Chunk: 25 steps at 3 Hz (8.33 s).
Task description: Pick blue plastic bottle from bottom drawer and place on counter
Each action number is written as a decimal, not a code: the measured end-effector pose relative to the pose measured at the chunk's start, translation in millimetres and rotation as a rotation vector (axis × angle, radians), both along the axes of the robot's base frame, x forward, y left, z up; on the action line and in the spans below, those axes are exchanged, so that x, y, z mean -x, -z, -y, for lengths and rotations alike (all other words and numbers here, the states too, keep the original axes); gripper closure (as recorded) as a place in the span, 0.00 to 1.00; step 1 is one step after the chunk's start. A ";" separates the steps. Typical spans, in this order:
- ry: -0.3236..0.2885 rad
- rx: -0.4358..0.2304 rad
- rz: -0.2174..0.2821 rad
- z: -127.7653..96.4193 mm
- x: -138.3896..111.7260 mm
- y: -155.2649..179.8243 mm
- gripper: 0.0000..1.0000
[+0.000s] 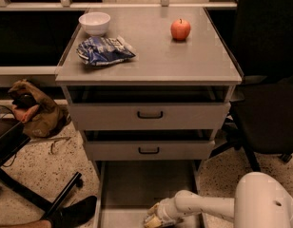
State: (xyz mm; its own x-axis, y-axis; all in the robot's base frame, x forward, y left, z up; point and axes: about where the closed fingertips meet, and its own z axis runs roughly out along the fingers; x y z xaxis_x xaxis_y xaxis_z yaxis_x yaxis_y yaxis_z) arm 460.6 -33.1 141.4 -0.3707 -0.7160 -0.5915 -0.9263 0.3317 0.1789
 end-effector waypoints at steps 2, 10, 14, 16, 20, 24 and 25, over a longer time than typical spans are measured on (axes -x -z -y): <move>-0.063 -0.027 0.046 -22.6 -8.0 -43.4 1.00; -0.227 -0.109 0.194 -88.7 -51.0 -176.5 0.00; 0.010 0.104 0.163 -15.1 -27.2 -155.8 0.00; 0.155 0.019 0.196 12.7 -11.5 -113.4 0.00; 0.251 -0.123 0.195 17.8 8.1 -79.2 0.00; 0.355 -0.192 0.212 22.4 -4.6 10.7 0.00; 0.356 -0.177 0.221 20.8 -5.6 10.9 0.00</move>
Offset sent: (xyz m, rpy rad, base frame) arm 0.0288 0.0736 0.1431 0.0898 -0.1630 0.2115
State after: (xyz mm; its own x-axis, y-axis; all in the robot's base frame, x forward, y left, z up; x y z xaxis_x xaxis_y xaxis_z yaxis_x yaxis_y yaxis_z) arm 466.2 -53.8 130.5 -0.4262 -0.4475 -0.7862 -0.7825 0.6184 0.0722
